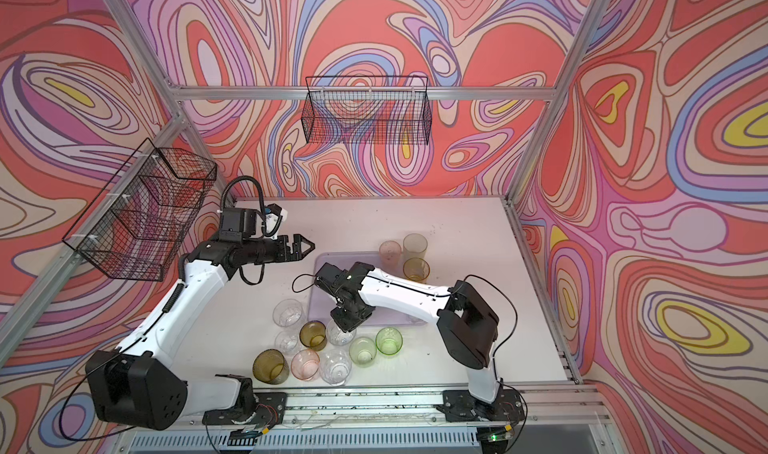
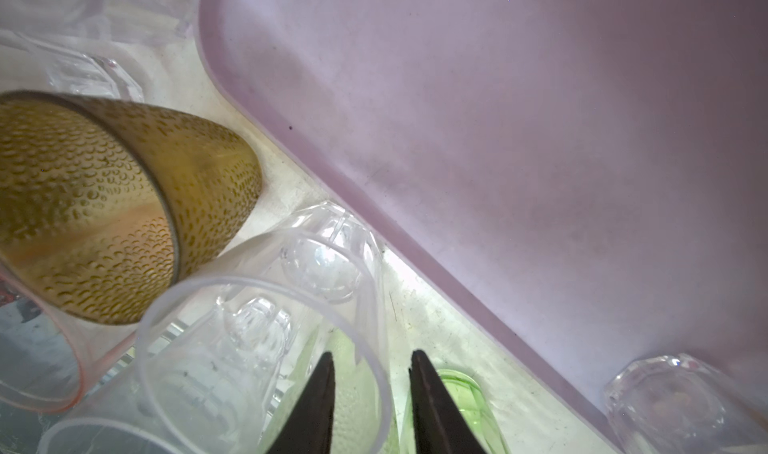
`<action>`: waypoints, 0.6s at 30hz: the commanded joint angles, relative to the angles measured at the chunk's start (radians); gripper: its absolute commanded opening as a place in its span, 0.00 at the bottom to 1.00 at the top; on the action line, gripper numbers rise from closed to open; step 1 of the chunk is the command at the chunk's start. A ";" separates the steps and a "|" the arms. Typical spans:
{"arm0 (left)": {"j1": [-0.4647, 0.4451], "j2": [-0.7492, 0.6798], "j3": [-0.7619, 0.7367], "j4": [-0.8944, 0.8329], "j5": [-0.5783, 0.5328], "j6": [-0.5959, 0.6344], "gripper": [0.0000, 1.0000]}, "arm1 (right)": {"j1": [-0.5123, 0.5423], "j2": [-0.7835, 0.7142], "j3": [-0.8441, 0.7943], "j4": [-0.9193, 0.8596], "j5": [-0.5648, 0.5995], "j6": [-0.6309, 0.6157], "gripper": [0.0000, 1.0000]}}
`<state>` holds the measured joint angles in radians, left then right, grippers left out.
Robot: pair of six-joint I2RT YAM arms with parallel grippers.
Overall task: Place the glasses into the tray
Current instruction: 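Move the right gripper over a clear faceted cup nearest the robot and lower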
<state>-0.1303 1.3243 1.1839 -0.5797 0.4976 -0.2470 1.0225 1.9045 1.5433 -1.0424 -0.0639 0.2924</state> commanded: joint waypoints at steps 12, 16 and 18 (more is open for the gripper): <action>0.004 0.009 0.002 -0.005 0.007 0.005 1.00 | 0.005 0.015 -0.014 0.003 0.037 0.014 0.22; 0.004 0.007 0.002 -0.007 0.007 0.005 1.00 | 0.006 0.017 -0.014 -0.002 0.047 0.019 0.18; 0.004 0.006 0.002 -0.006 0.005 0.005 1.00 | 0.005 0.016 -0.015 -0.004 0.053 0.018 0.16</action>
<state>-0.1303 1.3247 1.1839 -0.5797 0.4976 -0.2470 1.0225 1.9057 1.5368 -1.0409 -0.0380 0.3031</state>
